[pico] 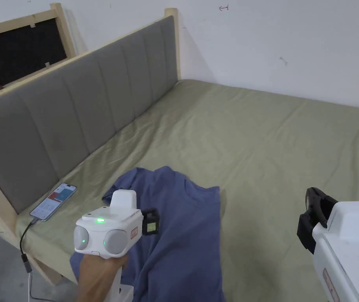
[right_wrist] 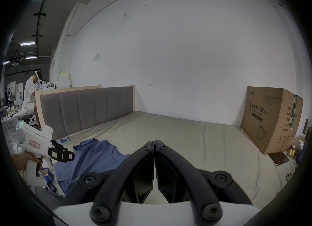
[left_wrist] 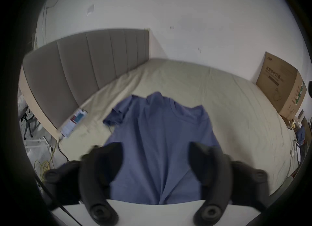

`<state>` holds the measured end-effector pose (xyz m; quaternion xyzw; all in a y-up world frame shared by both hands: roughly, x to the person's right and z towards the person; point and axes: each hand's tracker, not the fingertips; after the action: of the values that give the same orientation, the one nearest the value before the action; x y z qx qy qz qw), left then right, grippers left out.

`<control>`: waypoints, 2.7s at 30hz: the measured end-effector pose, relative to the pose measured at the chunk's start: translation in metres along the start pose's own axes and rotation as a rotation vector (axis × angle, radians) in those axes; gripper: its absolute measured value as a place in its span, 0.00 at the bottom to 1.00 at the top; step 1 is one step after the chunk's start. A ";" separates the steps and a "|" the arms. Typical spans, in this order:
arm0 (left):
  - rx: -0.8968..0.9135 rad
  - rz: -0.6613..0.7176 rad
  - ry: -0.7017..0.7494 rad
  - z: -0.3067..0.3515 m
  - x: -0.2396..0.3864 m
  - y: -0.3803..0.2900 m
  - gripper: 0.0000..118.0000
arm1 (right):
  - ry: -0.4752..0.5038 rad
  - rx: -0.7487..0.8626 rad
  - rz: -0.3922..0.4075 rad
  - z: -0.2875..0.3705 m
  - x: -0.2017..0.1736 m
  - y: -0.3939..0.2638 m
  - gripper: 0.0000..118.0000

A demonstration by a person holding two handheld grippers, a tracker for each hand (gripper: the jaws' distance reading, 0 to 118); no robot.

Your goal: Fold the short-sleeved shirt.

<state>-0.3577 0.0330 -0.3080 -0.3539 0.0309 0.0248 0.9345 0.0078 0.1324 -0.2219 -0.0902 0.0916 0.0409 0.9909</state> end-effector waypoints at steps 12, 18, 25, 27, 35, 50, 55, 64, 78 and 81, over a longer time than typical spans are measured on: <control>-0.346 -0.021 -0.001 -0.105 0.019 -0.041 0.66 | -0.106 -0.101 -0.012 -0.011 0.044 -0.027 0.00; -0.295 -0.061 0.046 -0.096 0.033 -0.029 0.01 | -0.124 -0.129 -0.021 -0.010 0.053 -0.034 0.00; -0.171 0.022 -0.041 -0.061 0.032 -0.018 0.00 | -0.132 -0.112 -0.028 0.008 0.065 -0.029 0.00; -0.121 0.026 -0.086 -0.040 0.036 -0.002 0.00 | -0.140 -0.105 -0.032 0.016 0.071 -0.027 0.00; 0.088 -0.013 -0.276 0.051 0.100 0.075 0.00 | -0.188 -0.059 -0.057 0.056 0.097 -0.021 0.00; 0.292 -0.297 -0.582 0.124 0.277 0.166 0.00 | -0.363 0.039 -0.049 0.138 0.165 -0.004 0.00; 0.271 -0.320 -0.716 0.134 0.334 0.160 0.00 | -0.417 0.041 -0.049 0.154 0.183 -0.006 0.00; 0.100 -0.435 -0.817 0.104 0.402 0.093 0.00 | -0.484 0.013 -0.069 0.165 0.204 -0.018 0.00; -0.319 -0.716 -0.502 -0.031 0.401 -0.063 0.00 | -0.479 -0.075 -0.106 0.154 0.212 -0.048 0.00; -0.353 -0.714 -0.461 -0.041 0.399 -0.076 0.00 | -0.479 -0.089 -0.120 0.153 0.212 -0.053 0.00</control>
<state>0.0435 -0.0419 -0.3186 -0.4814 -0.3062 -0.2159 0.7924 0.2468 0.1231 -0.1053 -0.1267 -0.1530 0.0063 0.9800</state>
